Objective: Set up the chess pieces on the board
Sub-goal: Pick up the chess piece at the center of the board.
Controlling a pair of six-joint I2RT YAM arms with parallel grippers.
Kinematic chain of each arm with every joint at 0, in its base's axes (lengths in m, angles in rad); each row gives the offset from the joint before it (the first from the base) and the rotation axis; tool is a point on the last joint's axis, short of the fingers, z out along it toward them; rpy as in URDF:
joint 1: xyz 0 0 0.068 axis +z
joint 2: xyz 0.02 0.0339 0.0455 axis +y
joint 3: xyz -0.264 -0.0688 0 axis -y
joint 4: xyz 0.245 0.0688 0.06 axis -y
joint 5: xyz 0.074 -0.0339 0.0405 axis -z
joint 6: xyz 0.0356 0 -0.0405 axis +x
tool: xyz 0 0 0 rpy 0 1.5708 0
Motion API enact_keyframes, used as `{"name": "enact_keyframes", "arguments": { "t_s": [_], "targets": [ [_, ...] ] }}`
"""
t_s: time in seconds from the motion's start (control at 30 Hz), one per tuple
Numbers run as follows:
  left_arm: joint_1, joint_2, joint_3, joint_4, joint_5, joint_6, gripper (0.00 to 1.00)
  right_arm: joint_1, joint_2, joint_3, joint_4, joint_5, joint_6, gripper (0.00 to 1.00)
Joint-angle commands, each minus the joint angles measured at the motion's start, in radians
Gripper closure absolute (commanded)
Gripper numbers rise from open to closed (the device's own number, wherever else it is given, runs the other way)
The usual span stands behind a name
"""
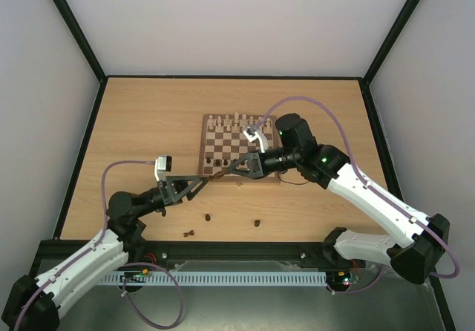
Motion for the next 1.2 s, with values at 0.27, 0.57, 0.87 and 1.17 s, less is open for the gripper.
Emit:
{"name": "enact_keyframes", "arguments": {
  "t_s": [0.27, 0.57, 0.87, 1.17],
  "targets": [
    [0.006, -0.045, -0.018, 0.033, 0.013, -0.002, 0.22, -0.005, -0.013, -0.025, 0.108, -0.116, 0.057, 0.91],
    [0.006, -0.026, -0.013, 0.03, 0.011, 0.009, 0.38, -0.005, 0.002, -0.051, 0.135, -0.135, 0.064, 0.91],
    [0.006, -0.011, -0.009, 0.007, 0.01, 0.026, 0.52, -0.005, 0.025, -0.056, 0.149, -0.144, 0.062, 0.91],
    [0.006, 0.0, 0.002, -0.035, 0.012, 0.047, 0.69, -0.005, 0.037, -0.054, 0.153, -0.138, 0.057, 0.91]
  ]
}}
